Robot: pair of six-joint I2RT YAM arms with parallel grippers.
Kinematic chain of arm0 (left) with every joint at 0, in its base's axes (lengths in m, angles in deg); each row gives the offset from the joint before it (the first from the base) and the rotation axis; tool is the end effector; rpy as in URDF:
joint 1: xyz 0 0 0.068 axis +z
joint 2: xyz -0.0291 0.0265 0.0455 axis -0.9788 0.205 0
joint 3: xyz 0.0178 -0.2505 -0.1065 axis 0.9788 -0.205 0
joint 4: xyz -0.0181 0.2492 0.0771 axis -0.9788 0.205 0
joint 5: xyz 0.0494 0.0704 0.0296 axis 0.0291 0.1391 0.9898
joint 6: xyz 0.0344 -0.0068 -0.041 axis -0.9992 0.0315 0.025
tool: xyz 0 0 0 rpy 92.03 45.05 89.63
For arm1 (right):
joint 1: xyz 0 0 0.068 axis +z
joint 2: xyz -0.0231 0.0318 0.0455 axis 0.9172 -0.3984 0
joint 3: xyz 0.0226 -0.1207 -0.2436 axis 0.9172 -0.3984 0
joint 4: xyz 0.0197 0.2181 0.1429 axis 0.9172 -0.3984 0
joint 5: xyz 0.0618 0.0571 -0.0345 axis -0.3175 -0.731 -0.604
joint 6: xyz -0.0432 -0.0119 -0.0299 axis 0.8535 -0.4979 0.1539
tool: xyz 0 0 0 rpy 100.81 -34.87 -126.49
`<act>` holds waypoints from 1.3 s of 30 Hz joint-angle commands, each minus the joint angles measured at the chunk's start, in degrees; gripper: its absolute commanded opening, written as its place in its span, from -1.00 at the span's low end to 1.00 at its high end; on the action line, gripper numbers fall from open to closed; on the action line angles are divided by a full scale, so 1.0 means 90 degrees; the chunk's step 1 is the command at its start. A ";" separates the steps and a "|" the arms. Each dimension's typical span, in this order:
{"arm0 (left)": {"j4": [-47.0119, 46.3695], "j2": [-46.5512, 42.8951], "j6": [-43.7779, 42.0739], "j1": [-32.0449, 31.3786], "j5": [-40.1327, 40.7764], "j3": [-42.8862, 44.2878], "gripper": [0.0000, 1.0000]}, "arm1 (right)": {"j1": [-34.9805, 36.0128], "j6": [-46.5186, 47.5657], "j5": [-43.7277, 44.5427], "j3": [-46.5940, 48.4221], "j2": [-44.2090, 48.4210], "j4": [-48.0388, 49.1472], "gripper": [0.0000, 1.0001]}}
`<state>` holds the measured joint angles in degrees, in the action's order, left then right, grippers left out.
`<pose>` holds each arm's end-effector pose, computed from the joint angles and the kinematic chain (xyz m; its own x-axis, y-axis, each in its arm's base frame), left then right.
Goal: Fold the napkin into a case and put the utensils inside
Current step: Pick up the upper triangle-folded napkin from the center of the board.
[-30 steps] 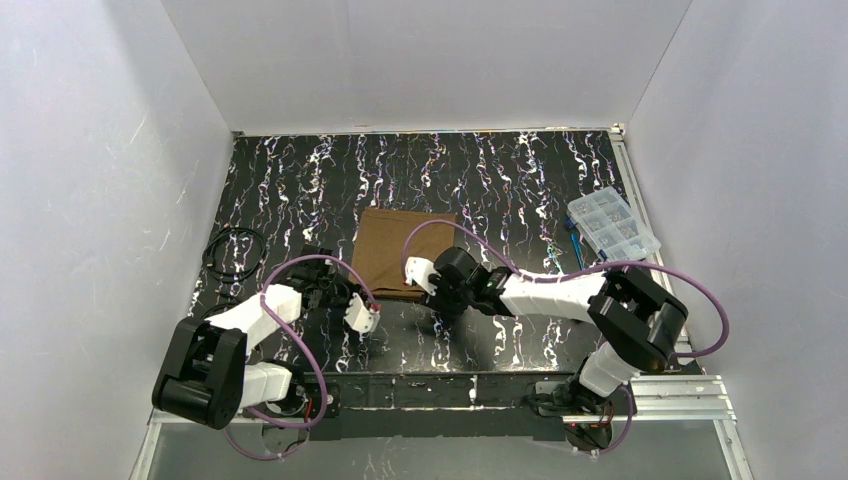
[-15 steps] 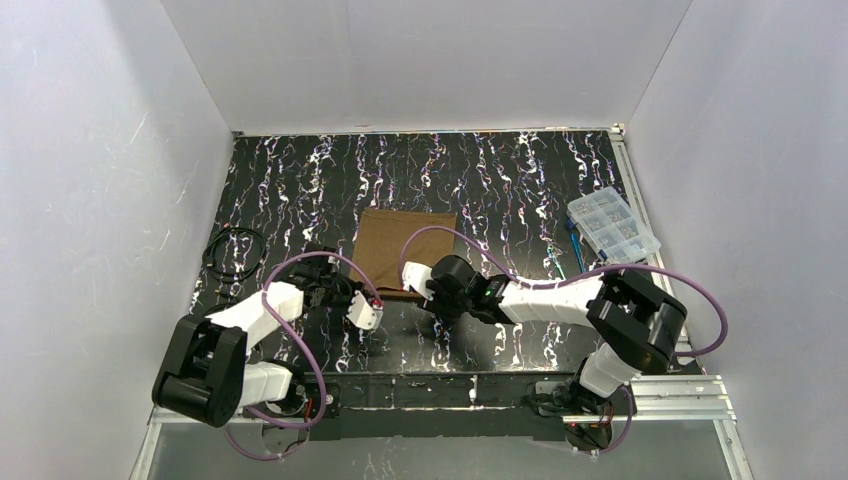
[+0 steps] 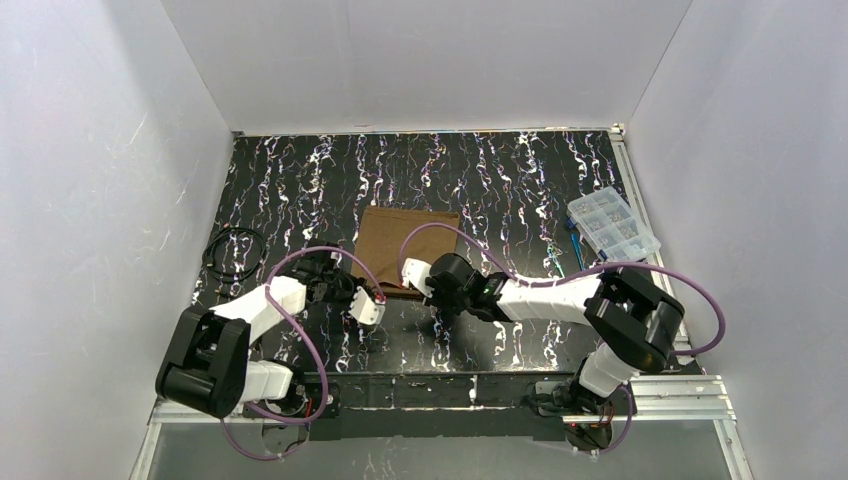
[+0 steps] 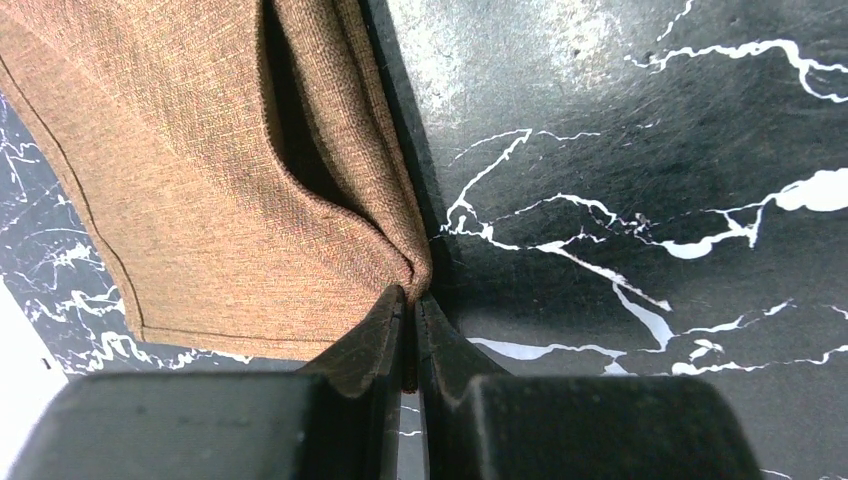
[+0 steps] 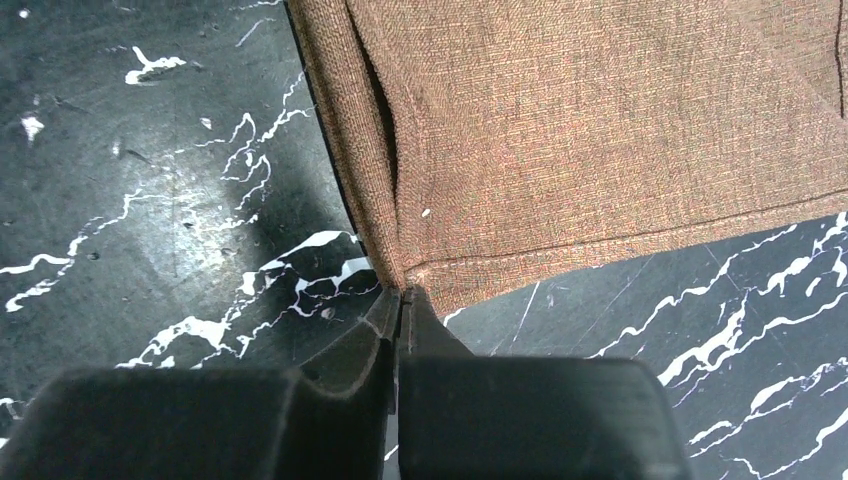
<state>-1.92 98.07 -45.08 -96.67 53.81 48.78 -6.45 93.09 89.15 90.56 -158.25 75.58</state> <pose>0.2070 -0.0858 0.1484 0.6252 0.7287 -0.2794 0.7012 -0.3674 0.6110 0.1614 0.2676 0.1624 -0.0603 -0.7810 -0.6216 -0.8627 0.3540 -0.3611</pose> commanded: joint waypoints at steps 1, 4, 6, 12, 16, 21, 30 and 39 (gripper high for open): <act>0.0595 -0.0094 0.0235 -0.0010 -0.0086 0.0246 -1.00 | -0.0041 -0.0441 -0.0402 0.0446 0.0400 -0.0509 -0.90; 0.1035 -0.0410 0.0344 -0.0005 -0.0161 0.0439 -1.00 | -0.0055 -0.0738 -0.0707 0.0633 0.0587 -0.0950 -0.95; 0.1540 -0.0654 0.0438 -0.0012 -0.0240 0.0589 -1.00 | -0.0056 -0.0937 -0.0875 0.0736 0.0707 -0.1200 -0.97; 0.2489 -0.1383 0.0303 -0.0012 -0.0318 0.0410 -0.57 | -0.0061 -0.1201 -0.0965 0.0846 0.0935 -0.1493 -0.96; 0.2647 -0.1593 0.0171 -0.0024 -0.0235 0.0173 -0.69 | -0.0057 -0.1232 -0.0932 0.1027 0.0979 -0.1648 -0.97; 0.2764 -0.1703 0.0421 -0.0024 -0.0163 0.0373 -0.95 | -0.0064 -0.1297 -0.1053 0.1334 0.1109 -0.2064 -0.97; 0.2259 -0.1974 0.0325 -0.0057 -0.0271 -0.0084 0.72 | -0.0064 -0.1333 -0.1105 0.1242 0.0989 -0.2072 -0.97; 0.0551 -0.1870 0.0794 -0.0192 -0.0145 -0.0790 0.60 | -0.0066 -0.1338 -0.1106 0.1140 0.0858 -0.1873 -0.97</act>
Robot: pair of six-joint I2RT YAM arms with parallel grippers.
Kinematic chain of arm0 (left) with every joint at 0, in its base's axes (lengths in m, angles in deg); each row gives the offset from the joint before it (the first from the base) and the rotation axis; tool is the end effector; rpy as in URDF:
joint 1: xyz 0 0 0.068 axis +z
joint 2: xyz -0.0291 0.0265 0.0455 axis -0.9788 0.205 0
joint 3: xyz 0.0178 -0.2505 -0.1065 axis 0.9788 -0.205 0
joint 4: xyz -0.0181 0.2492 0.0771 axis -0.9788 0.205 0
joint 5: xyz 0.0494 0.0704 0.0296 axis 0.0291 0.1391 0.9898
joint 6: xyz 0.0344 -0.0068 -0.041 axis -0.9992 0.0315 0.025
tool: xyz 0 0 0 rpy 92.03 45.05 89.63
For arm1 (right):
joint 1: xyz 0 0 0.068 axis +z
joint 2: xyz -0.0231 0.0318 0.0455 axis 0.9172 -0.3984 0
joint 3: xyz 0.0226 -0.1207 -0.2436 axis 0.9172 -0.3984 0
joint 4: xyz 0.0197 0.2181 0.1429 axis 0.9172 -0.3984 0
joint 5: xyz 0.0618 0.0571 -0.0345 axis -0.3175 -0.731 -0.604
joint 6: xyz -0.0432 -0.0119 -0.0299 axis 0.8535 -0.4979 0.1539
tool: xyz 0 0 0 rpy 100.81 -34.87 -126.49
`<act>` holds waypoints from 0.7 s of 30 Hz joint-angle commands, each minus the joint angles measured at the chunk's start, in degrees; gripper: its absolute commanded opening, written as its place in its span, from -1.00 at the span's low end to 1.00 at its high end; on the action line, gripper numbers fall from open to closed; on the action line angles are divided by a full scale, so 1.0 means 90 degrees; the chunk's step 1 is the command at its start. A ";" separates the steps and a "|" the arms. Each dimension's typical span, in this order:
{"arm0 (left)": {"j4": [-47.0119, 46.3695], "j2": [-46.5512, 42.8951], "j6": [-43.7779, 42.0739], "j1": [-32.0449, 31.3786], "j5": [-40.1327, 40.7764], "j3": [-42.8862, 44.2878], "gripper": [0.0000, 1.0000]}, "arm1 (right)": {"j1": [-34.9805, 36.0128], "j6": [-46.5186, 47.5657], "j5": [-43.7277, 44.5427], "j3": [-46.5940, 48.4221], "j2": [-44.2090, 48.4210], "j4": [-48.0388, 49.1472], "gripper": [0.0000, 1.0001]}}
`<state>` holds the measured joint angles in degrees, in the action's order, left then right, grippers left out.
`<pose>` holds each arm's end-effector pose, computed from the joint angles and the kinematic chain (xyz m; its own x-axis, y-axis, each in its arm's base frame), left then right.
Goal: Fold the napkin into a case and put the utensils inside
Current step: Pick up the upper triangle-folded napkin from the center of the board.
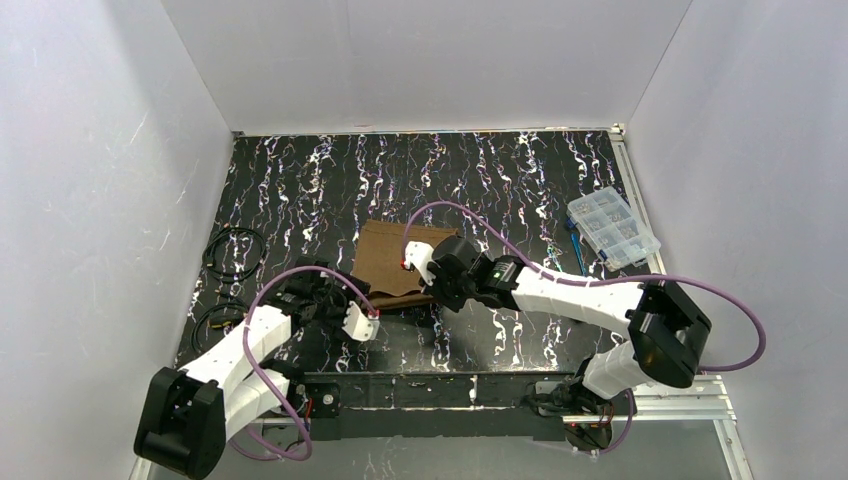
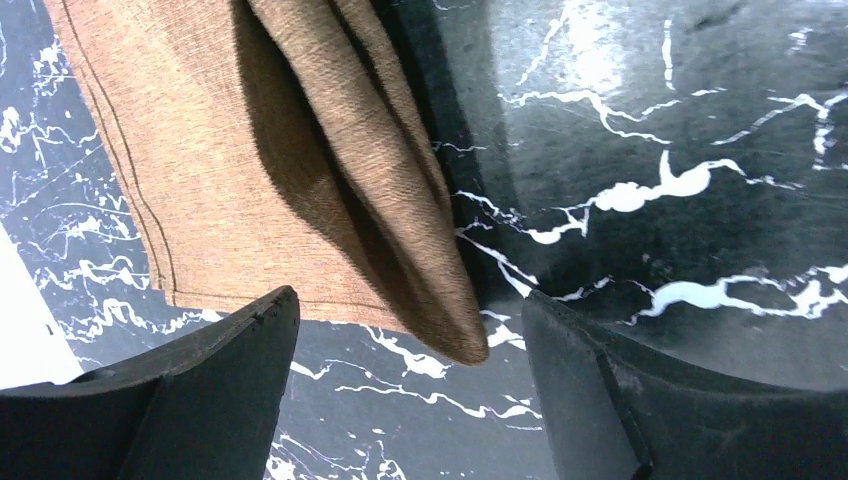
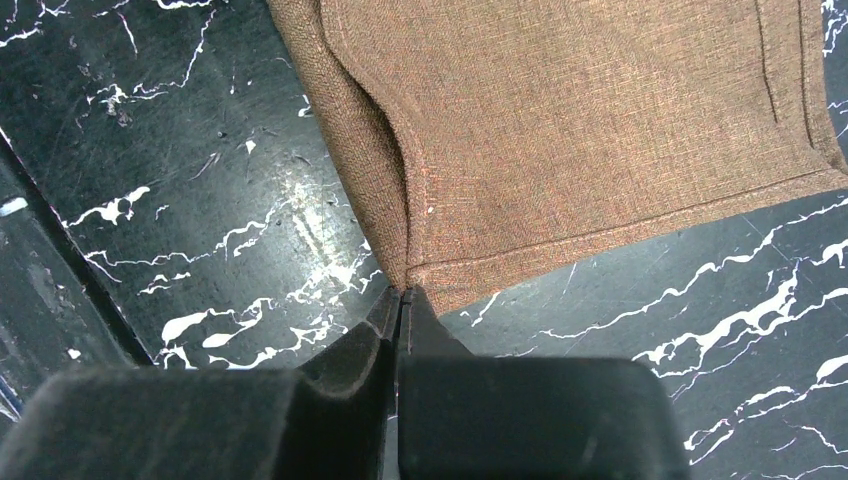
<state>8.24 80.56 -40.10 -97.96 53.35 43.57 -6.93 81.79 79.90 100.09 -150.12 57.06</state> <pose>0.1608 -0.0748 0.1664 0.5932 0.7361 -0.3260 0.7247 -0.3118 0.6145 0.1556 0.2638 0.2293 -0.2284 -0.6899 -0.6869 -0.9012 0.4167 -0.1189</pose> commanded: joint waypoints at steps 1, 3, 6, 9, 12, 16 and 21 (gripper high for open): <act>-0.0639 0.0167 0.0237 -0.0051 -0.0061 -0.0236 0.59 | -0.0012 -0.0075 -0.0074 0.0068 -0.0041 0.0205 -0.97; -0.0820 0.0434 0.0309 -0.0057 0.0018 -0.0236 0.56 | -0.0035 -0.0073 -0.0058 0.0048 -0.0031 0.0248 -0.97; -0.1022 0.0720 0.0383 -0.0082 0.0088 -0.0206 0.46 | -0.0092 -0.0095 -0.0073 0.0031 -0.0026 0.0301 -0.97; -0.1177 0.0791 0.0413 -0.0201 0.0117 -0.0254 0.42 | -0.0243 -0.0145 -0.0273 0.0029 0.0020 0.0369 -0.97; -0.1291 0.0783 0.0602 -0.0372 0.0216 -0.0302 0.39 | -0.0439 -0.0241 -0.0474 0.0032 0.0084 0.0472 -0.97; -0.0959 0.0578 0.1064 -0.0603 0.0267 -0.0223 0.36 | -0.0719 -0.0398 -0.0727 0.0045 0.0179 0.0584 -0.97; -0.0194 0.0053 0.1081 -0.0681 -0.0036 -0.0249 0.41 | -0.0847 -0.0468 -0.0907 0.0123 0.0208 0.0676 -0.97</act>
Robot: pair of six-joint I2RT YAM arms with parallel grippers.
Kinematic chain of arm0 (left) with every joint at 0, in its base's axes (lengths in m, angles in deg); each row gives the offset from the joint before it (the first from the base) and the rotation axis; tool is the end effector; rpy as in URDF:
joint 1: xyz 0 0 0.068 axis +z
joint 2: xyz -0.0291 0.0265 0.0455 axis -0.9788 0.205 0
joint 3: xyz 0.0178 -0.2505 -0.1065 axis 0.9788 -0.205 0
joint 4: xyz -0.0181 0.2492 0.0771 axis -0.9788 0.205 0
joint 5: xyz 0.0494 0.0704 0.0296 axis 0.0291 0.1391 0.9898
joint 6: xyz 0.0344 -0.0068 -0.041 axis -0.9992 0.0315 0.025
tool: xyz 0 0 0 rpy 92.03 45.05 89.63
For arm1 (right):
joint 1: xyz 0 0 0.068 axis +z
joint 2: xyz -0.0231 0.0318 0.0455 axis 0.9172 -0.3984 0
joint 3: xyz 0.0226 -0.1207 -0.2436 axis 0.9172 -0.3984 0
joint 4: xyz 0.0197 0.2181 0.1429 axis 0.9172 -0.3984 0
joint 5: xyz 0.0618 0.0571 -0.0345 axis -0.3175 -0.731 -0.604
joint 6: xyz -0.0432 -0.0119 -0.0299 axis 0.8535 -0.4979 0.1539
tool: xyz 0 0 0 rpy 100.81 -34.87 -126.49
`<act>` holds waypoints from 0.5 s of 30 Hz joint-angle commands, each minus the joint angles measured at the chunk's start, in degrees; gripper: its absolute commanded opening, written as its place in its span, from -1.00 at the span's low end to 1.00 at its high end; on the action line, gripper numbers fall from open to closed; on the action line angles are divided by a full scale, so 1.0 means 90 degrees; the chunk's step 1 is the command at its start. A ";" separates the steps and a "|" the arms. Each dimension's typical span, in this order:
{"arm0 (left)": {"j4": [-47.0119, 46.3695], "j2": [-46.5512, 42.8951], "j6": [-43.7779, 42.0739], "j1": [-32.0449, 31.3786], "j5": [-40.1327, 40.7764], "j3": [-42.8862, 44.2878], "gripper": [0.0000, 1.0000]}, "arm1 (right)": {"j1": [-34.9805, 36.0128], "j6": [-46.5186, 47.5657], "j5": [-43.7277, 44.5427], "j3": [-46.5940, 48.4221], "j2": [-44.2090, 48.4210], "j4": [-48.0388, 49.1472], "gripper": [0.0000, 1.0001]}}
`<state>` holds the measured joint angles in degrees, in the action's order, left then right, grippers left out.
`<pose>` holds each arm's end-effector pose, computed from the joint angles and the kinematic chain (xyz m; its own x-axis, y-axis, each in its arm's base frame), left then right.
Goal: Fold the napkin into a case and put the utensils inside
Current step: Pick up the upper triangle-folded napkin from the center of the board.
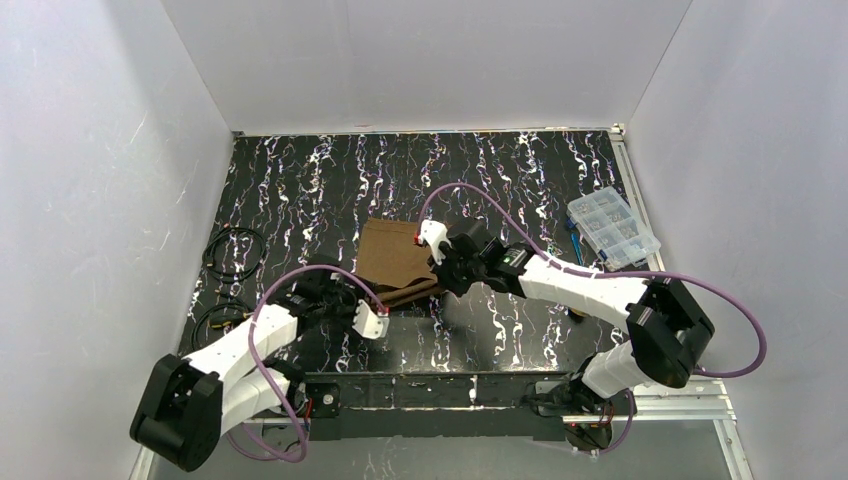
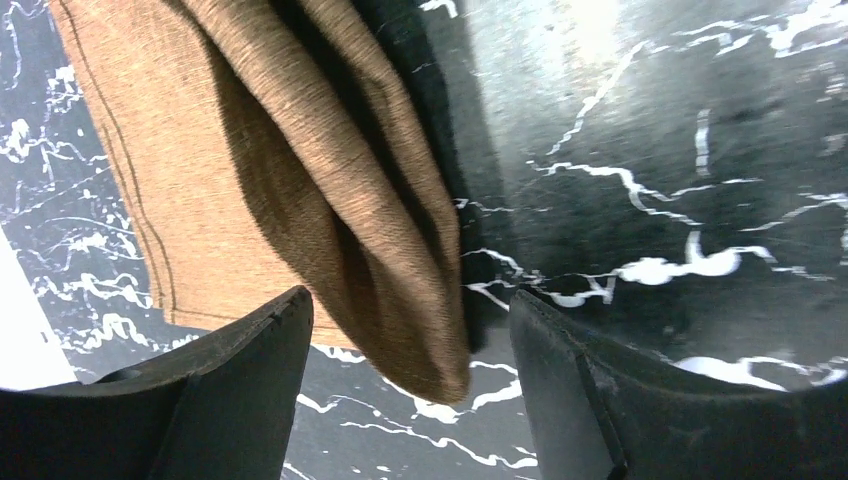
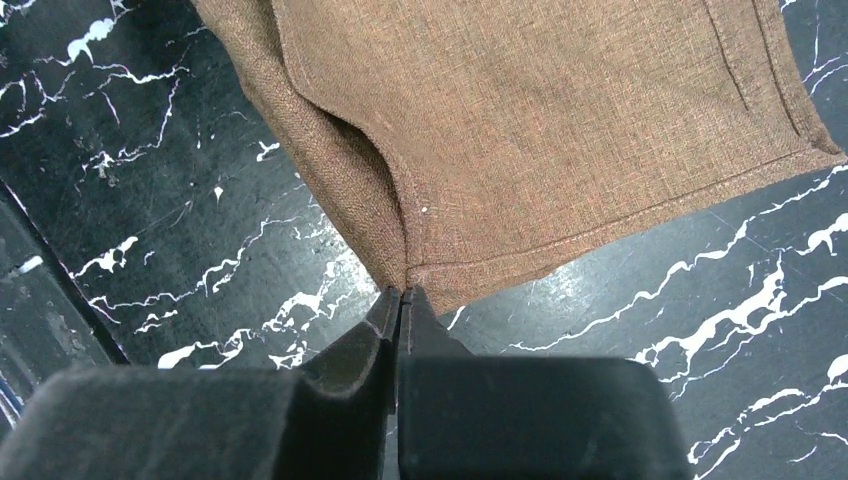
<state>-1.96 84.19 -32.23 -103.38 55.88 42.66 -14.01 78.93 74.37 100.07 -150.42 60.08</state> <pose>0.1677 -0.0950 0.1626 0.5784 0.7340 -0.3561 0.7205 -0.2548 0.6449 0.1870 0.2483 0.2319 -0.3289 -0.5970 -0.7317 -0.8642 0.5026 -0.0217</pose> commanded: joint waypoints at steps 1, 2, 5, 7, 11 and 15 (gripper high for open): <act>0.1053 -0.0395 0.0184 -0.0084 -0.0357 -0.0158 0.43 | -0.0066 -0.0154 -0.0314 0.0145 0.0230 0.0347 -0.97; 0.1095 -0.0411 0.0179 -0.0089 -0.0379 -0.0166 0.43 | -0.0064 -0.0164 -0.0333 0.0159 0.0221 0.0352 -0.97; 0.0806 -0.0237 0.0321 -0.0090 -0.0205 -0.0190 0.42 | -0.0077 -0.0199 -0.0350 0.0174 0.0248 0.0340 -0.97; 0.0393 -0.0057 0.0434 -0.0099 0.0015 -0.0230 0.37 | -0.0104 -0.0215 -0.0341 0.0164 0.0280 0.0347 -0.97; -0.0304 0.0162 0.0446 -0.0099 0.0242 -0.0397 0.35 | -0.0282 -0.0284 -0.0414 0.0143 0.0366 0.0388 -0.97; -0.0471 0.0350 0.0403 -0.0116 0.0276 -0.0457 0.32 | -0.0493 -0.0357 -0.0526 0.0143 0.0387 0.0427 -0.97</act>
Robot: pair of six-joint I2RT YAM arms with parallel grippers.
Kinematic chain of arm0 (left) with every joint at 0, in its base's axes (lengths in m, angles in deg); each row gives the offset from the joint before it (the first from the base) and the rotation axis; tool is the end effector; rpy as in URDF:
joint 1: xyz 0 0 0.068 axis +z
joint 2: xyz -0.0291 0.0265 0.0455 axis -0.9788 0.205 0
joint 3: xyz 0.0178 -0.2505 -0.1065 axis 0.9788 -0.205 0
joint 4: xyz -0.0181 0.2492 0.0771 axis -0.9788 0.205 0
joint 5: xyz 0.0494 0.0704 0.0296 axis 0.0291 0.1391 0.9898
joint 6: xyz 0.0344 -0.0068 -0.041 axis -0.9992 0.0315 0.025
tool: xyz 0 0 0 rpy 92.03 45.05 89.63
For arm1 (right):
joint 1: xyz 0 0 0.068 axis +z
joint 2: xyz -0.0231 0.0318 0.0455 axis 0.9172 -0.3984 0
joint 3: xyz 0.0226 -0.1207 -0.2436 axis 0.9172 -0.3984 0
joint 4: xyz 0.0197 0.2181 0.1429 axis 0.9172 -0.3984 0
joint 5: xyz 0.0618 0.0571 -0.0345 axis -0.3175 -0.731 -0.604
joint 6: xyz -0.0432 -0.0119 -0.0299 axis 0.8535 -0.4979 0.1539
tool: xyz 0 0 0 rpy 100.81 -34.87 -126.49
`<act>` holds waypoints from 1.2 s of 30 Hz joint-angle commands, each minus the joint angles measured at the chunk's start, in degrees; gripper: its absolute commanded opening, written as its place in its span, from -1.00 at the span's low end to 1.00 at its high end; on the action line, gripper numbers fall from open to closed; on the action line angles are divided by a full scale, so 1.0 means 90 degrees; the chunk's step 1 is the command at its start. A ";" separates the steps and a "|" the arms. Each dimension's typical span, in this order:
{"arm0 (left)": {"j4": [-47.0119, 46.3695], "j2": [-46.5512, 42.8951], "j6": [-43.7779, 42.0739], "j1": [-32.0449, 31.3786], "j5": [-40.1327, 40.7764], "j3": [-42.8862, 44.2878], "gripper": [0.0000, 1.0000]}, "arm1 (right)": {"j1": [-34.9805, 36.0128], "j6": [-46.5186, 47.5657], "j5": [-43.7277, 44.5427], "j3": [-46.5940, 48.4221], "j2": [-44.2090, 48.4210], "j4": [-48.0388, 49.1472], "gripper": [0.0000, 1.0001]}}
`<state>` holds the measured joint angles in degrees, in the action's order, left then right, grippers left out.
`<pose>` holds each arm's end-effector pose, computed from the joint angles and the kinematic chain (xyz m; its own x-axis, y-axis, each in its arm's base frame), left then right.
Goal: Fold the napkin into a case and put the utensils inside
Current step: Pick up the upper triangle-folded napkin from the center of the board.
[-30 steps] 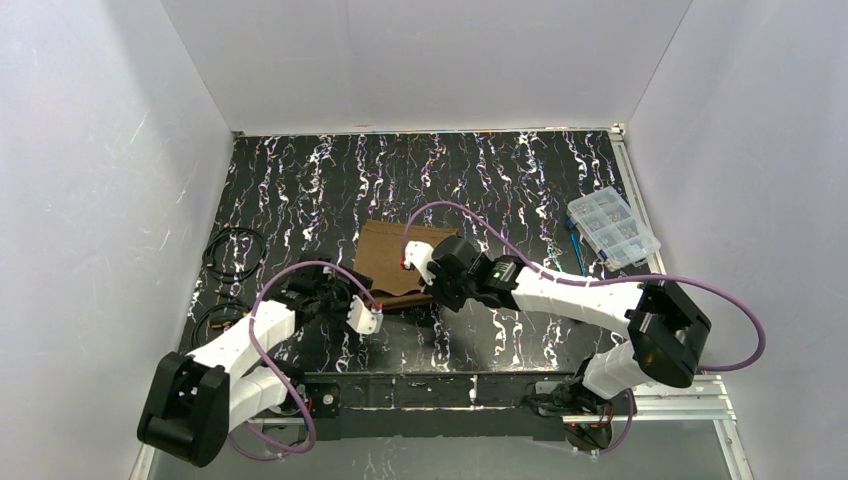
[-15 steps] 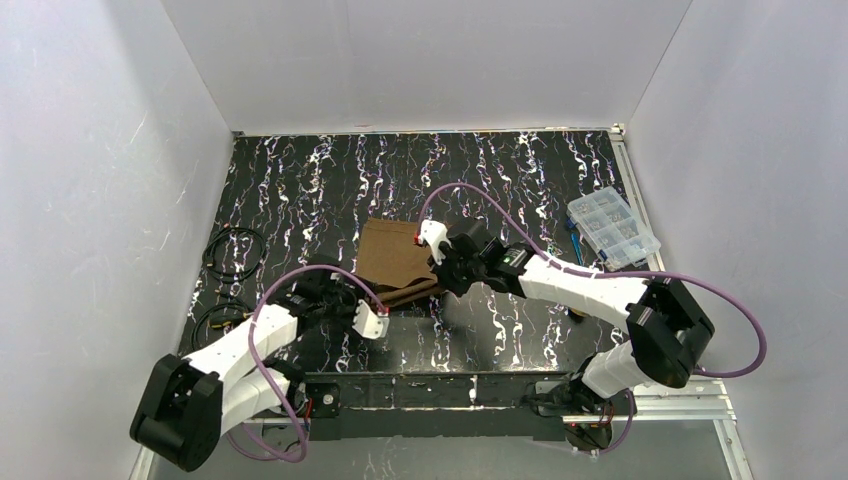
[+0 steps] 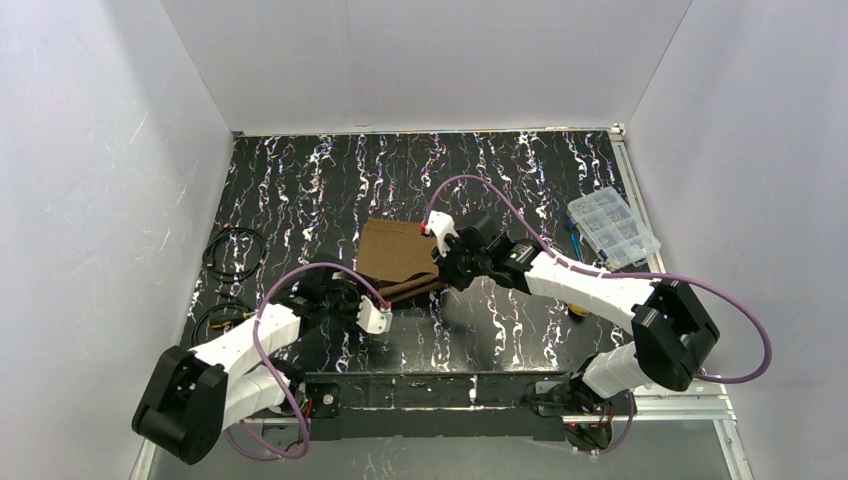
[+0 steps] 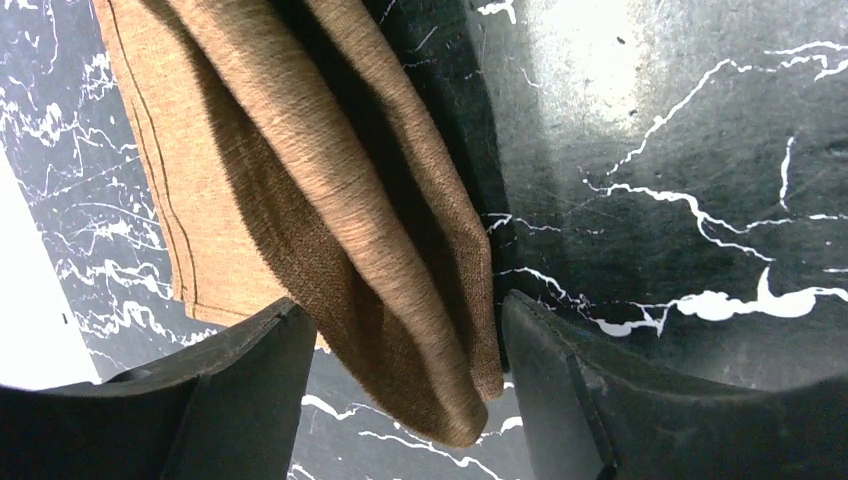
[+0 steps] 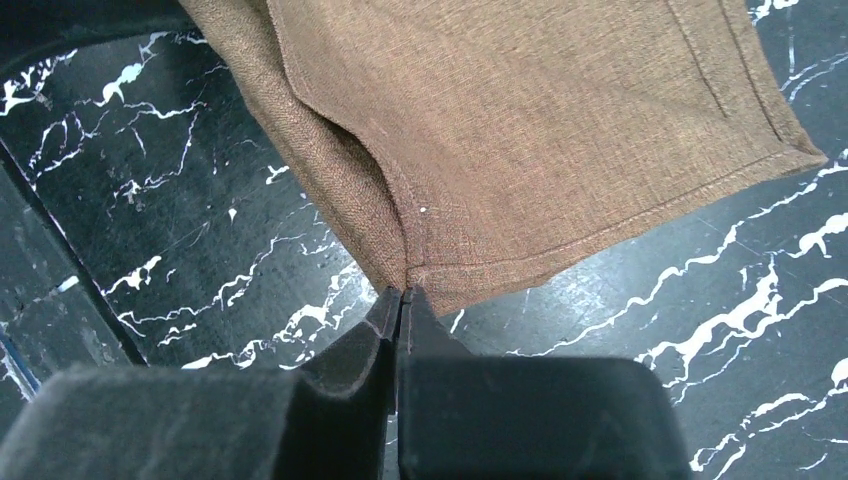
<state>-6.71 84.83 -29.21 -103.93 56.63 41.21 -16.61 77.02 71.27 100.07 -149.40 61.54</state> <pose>0.1691 -0.0972 0.1590 0.5575 0.7417 -0.3729 0.7203 -0.2089 0.6615 0.1963 0.2404 0.2393 -0.3611 -0.5360 -0.7631 -0.8501 0.5256 0.0332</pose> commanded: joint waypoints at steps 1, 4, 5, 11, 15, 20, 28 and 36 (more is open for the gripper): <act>0.0038 0.0322 0.0045 -0.0059 0.0193 -0.0300 0.31 | -0.0303 -0.0150 -0.0224 0.0129 0.0271 0.0268 -0.97; 0.0024 0.0411 -0.0028 -0.0066 0.0199 -0.0294 0.23 | -0.0436 -0.0173 -0.0288 0.0072 0.0266 0.0316 -0.97; 0.0017 0.0436 -0.0045 -0.0076 0.0205 -0.0294 0.17 | -0.0460 -0.0179 -0.0327 0.0065 0.0261 0.0335 -0.97; -0.0086 0.0748 -0.0071 -0.0178 0.0406 -0.0236 -0.20 | -0.0489 -0.0237 -0.0374 0.0055 0.0225 0.0387 -0.97; -0.0573 0.0973 0.0361 -0.0281 0.0811 -0.0112 -1.00 | -0.0489 -0.0277 -0.0420 0.0055 0.0258 0.0371 -0.97; 0.1089 0.0676 0.1272 -0.0301 0.0675 0.1251 -1.00 | -0.0473 -0.0324 -0.0621 0.0245 0.0496 -0.0159 -0.97; 0.6140 -0.0583 0.1625 -0.0373 -0.0913 0.3819 -1.00 | -0.0151 -0.0840 -0.1252 0.0631 0.1868 -0.1800 -0.97; 0.9127 -0.0737 0.2466 -0.0939 -0.2141 0.5665 -1.00 | 0.0292 -0.2327 -0.1868 0.1114 0.3144 -0.2681 -0.97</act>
<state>55.54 77.15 -12.91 -110.57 46.44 87.46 -14.78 64.78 58.48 106.76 -125.13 41.70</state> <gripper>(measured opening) 0.025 0.073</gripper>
